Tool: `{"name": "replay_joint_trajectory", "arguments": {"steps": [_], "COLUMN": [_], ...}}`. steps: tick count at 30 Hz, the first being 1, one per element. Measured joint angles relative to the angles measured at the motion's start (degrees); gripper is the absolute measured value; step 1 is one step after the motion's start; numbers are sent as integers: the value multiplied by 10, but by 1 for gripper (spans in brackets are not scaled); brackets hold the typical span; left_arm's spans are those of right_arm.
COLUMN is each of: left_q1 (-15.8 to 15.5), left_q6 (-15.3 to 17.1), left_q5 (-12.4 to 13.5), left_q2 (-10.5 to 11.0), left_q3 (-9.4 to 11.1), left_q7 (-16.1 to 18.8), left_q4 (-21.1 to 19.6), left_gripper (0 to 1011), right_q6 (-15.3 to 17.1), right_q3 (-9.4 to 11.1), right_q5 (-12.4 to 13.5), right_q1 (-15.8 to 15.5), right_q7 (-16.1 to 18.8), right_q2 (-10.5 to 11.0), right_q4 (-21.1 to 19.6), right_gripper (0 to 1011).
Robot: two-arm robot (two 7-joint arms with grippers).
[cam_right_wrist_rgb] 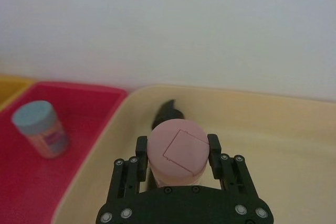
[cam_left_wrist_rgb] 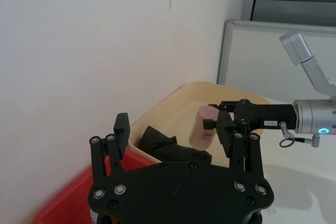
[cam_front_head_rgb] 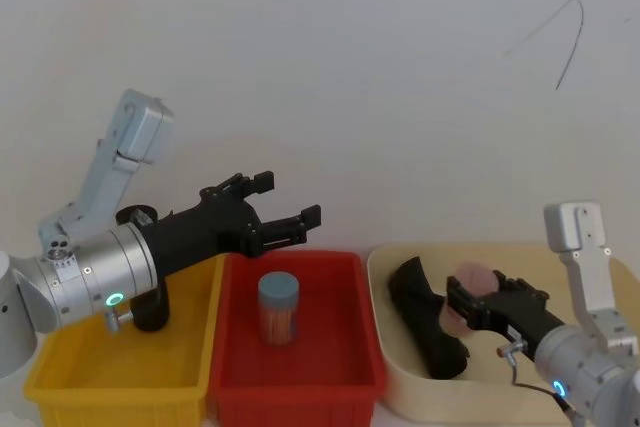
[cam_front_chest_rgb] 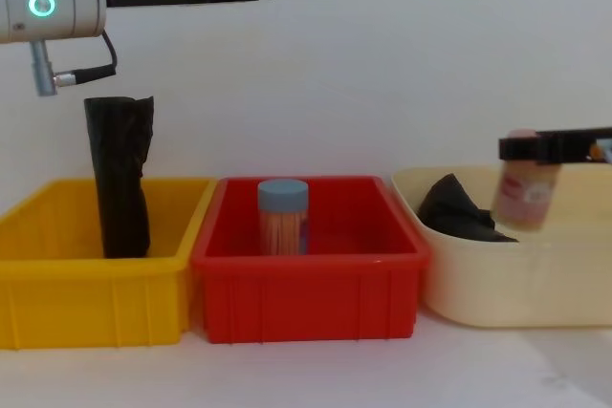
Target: Pick up the garbage bag with the one hand and transfer it to the other hand.
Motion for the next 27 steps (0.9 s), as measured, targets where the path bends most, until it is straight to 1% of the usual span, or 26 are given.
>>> {"name": "replay_joint_trajectory", "arguments": {"steps": [4, 5, 6, 8, 9, 12, 13, 16, 23, 27], "left_q1": [0, 0, 0, 0, 0, 0, 0, 0, 0, 0], "left_q6": [0, 0, 0, 0, 0, 0, 0, 0, 0, 0], "left_q5": [0, 0, 0, 0, 0, 0, 0, 0, 0, 0], "left_q2": [0, 0, 0, 0, 0, 0, 0, 0, 0, 0], "left_q3": [0, 0, 0, 0, 0, 0, 0, 0, 0, 0], "left_q7": [0, 0, 0, 0, 0, 0, 0, 0, 0, 0], "left_q4": [0, 0, 0, 0, 0, 0, 0, 0, 0, 0], "left_gripper": [1000, 1001, 1001, 1000, 1000, 1000, 1000, 1000, 1001, 1000], "right_q6": [-6, -8, -9, -11, -12, -13, -14, -16, -20, -34], "right_q3": [6, 8, 9, 10, 11, 13, 14, 15, 18, 21], "right_q5": [-4, -5, -5, -6, -7, -8, -8, -9, -11, -12], "right_q1": [-5, -6, -7, -8, -9, -10, -11, -12, -15, -22], "right_q7": [-5, -7, -8, -10, -10, -12, -13, -15, -15, -15], "right_q2": [2, 3, 3, 4, 4, 4, 5, 5, 5, 3], "right_q4": [6, 7, 8, 10, 11, 12, 13, 15, 16, 10], "right_gripper": [664, 694, 694, 752, 810, 864, 914, 991, 999, 1000]}}
